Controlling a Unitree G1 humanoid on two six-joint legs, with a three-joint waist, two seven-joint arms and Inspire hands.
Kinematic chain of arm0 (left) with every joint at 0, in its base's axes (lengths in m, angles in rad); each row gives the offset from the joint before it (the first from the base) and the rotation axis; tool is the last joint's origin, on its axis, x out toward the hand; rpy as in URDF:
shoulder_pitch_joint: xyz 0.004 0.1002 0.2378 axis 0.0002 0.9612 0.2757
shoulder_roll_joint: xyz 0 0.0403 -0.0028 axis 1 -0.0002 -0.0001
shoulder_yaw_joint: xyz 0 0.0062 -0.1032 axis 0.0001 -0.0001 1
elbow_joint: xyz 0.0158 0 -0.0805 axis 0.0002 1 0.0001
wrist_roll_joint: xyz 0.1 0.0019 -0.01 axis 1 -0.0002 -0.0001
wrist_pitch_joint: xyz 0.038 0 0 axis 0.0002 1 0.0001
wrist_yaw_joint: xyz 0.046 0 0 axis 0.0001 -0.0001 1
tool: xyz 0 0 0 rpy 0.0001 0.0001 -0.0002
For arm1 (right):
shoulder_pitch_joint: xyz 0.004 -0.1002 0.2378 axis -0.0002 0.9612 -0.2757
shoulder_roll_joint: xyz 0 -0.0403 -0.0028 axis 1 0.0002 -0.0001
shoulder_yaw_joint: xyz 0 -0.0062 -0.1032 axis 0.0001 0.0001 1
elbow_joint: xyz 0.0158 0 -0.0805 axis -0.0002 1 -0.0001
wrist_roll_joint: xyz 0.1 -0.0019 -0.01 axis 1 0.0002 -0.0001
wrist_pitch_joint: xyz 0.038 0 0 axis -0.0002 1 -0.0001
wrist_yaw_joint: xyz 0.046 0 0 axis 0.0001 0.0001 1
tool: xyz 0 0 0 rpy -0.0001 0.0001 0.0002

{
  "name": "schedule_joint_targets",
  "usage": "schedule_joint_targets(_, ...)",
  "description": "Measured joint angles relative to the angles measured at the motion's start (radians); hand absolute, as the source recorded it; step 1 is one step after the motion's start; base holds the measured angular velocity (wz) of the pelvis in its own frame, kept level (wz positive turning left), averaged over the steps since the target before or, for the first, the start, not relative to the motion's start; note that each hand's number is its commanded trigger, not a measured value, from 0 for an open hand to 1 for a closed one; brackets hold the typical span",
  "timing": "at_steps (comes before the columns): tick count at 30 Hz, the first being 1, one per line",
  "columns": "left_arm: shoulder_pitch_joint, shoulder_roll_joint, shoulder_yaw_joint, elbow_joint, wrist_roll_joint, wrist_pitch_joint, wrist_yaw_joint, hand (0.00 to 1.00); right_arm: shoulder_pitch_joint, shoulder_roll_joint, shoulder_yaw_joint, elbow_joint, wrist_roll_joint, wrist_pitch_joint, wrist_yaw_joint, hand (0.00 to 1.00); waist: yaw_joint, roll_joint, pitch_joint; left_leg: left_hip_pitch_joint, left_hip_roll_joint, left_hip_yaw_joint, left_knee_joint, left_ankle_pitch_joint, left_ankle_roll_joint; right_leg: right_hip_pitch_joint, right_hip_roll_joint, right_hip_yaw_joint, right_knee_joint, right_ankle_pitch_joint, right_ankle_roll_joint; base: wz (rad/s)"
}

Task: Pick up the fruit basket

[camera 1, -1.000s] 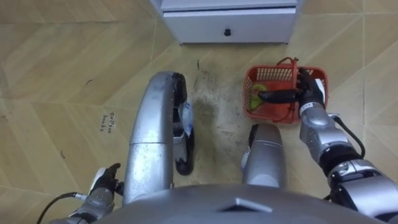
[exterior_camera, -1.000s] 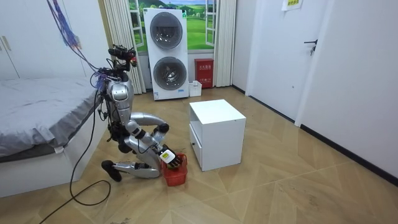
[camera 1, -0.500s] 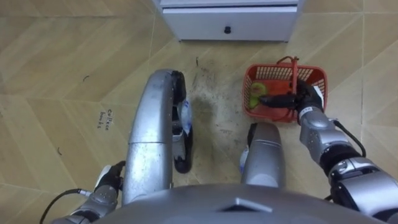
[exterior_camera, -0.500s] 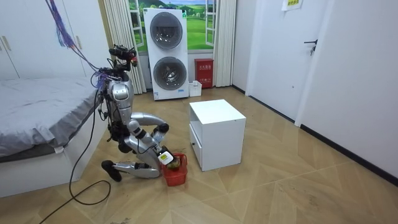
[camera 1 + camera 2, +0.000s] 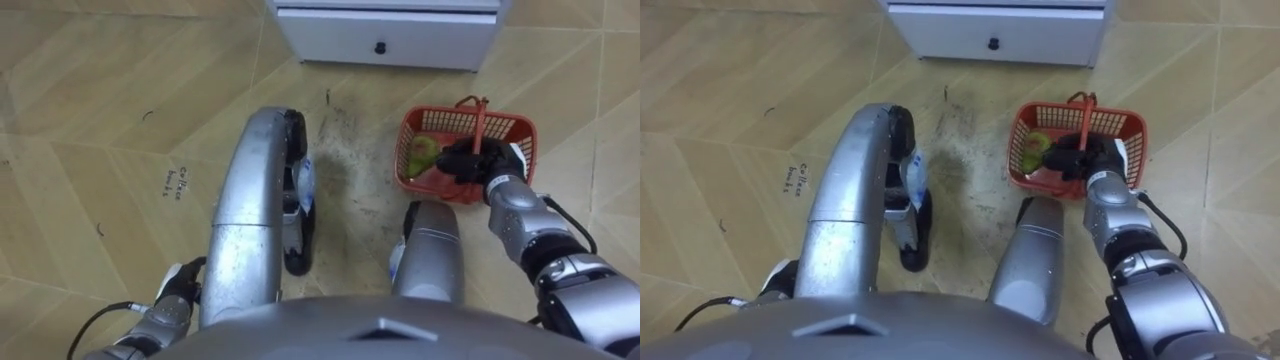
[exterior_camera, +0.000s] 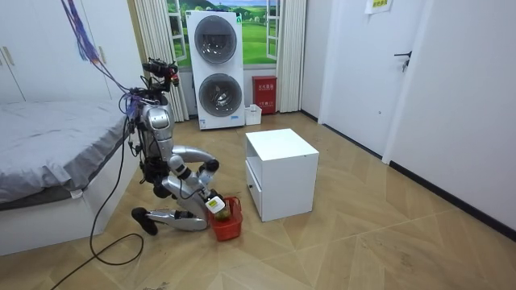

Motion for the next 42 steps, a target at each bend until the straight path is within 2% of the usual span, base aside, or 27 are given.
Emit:
schedule_joint_targets(7,-0.001,0.005,0.007,0.000,0.001,-0.001,-0.023,0.00,0.002,-0.002,-0.001,0.004,0.002,0.000,0.032,1.00,-0.001,-0.004,0.0023,-0.003,-0.004,-0.009,0.010,0.000,0.000,0.008,0.011,-0.006,0.000,0.000,0.000,0.00)
schedule_joint_targets(11,-0.001,0.007,0.008,-0.001,0.001,-0.001,-0.034,0.00,0.002,-0.003,-0.002,0.003,0.009,0.004,0.049,1.00,-0.001,-0.017,0.0051,-0.003,-0.018,-0.013,0.008,0.000,0.000,0.013,0.000,-0.008,0.000,0.000,0.000,0.04)
schedule_joint_targets(13,-0.001,0.007,0.008,-0.002,0.001,0.000,-0.033,0.00,-0.003,-0.001,-0.001,0.003,0.013,0.004,0.051,1.00,0.000,-0.027,0.0094,-0.003,-0.019,-0.015,0.010,0.000,0.000,0.016,0.002,-0.008,0.000,0.000,0.000,0.00)
schedule_joint_targets(17,0.000,0.011,0.008,-0.003,0.002,0.000,-0.032,0.00,-0.006,0.006,0.009,0.003,0.013,0.004,0.058,1.00,0.002,-0.042,0.0068,0.000,-0.022,-0.035,0.025,0.000,0.000,0.028,0.020,-0.012,-0.003,0.000,0.000,-0.08)
schedule_joint_targets(21,-0.014,0.010,0.013,-0.012,0.006,-0.001,-0.031,0.00,-0.009,0.002,0.009,-0.015,-0.012,0.005,0.055,1.00,-0.003,-0.047,0.0076,0.006,-0.056,-0.066,0.042,0.000,0.000,0.054,0.026,-0.014,-0.005,0.000,0.000,-0.06)
schedule_joint_targets(29,-0.066,0.009,0.047,-0.043,0.023,-0.020,-0.005,0.00,-0.008,0.011,0.009,-0.148,-0.153,0.013,0.025,1.00,-0.021,-0.054,0.0062,0.033,-0.087,-0.072,0.043,-0.007,0.014,0.111,0.015,-0.029,-0.026,0.000,0.000,0.09)
schedule_joint_targets(31,-0.070,0.007,0.068,-0.043,0.024,-0.019,0.012,0.00,0.003,0.012,0.009,-0.187,-0.188,0.013,0.016,1.00,-0.032,-0.054,0.0055,0.041,-0.089,-0.072,0.043,-0.008,0.015,0.122,0.023,-0.028,-0.036,0.000,0.000,0.02)
schedule_joint_targets(33,-0.074,0.007,0.105,-0.043,0.026,-0.019,0.016,0.00,0.025,0.016,0.009,-0.237,-0.245,0.013,-0.004,1.00,-0.042,-0.055,0.0040,0.058,-0.088,-0.074,0.043,-0.008,0.016,0.135,0.044,-0.017,-0.057,-0.005,-0.004,-0.06)
schedule_joint_targets(35,-0.075,0.008,0.126,-0.043,0.026,-0.019,0.018,0.00,0.030,0.020,0.023,-0.248,-0.252,0.014,-0.013,1.00,-0.053,-0.051,-0.0022,0.072,-0.086,-0.081,0.043,-0.006,0.020,0.150,0.064,-0.011,-0.084,-0.011,-0.003,-0.15)
schedule_joint_targets(36,-0.079,0.008,0.139,-0.043,0.026,-0.019,0.021,0.00,0.030,0.020,0.038,-0.261,-0.255,0.015,-0.017,1.00,-0.058,-0.052,-0.0074,0.076,-0.086,-0.082,0.044,0.005,0.040,0.152,0.078,0.002,-0.106,-0.012,-0.001,-0.25)
schedule_joint_targets(37,-0.084,0.009,0.142,-0.042,0.025,-0.019,0.023,0.00,0.030,0.019,0.046,-0.267,-0.256,0.014,-0.021,1.00,-0.059,-0.054,-0.0080,0.078,-0.086,-0.083,0.046,0.016,0.052,0.154,0.084,0.009,-0.118,-0.012,-0.001,-0.31)
schedule_joint_targets(38,-0.094,0.011,0.155,-0.042,0.023,-0.019,0.028,0.00,0.030,0.019,0.066,-0.270,-0.256,0.014,-0.028,1.00,-0.063,-0.056,-0.0072,0.088,-0.083,-0.085,0.057,0.045,0.065,0.176,0.095,0.018,-0.150,-0.015,0.006,-0.35)
schedule_joint_targets(39,-0.098,0.014,0.158,-0.041,0.019,-0.022,0.031,0.00,0.032,0.019,0.084,-0.271,-0.257,0.014,-0.031,1.00,-0.059,-0.057,-0.0070,0.092,-0.070,-0.081,0.086,0.095,0.090,0.209,0.112,0.026,-0.190,-0.017,0.009,-0.37)
schedule_joint_targets(40,-0.097,0.019,0.156,-0.040,0.019,-0.026,0.031,0.00,0.037,0.020,0.090,-0.275,-0.261,0.014,-0.032,1.00,-0.056,-0.063,0.0006,0.073,-0.079,-0.057,0.095,0.101,0.088,0.235,0.117,0.031,-0.208,-0.019,0.011,0.00)
schedule_joint_targets(41,-0.128,0.016,0.157,-0.039,0.022,-0.039,0.028,0.00,0.059,0.000,0.079,-0.308,-0.278,0.011,-0.040,1.00,-0.062,-0.071,0.0020,0.022,-0.097,0.059,0.013,0.088,0.119,0.280,0.116,0.045,-0.234,-0.038,0.047,0.15)
schedule_joint_targets(42,-0.154,0.007,0.156,-0.042,0.020,-0.055,0.023,0.00,0.050,-0.041,0.064,-0.314,-0.304,0.013,-0.040,1.00,-0.053,-0.040,0.0083,-0.011,-0.073,0.183,-0.154,0.141,0.234,0.301,0.120,0.036,-0.274,-0.038,0.065,0.00)
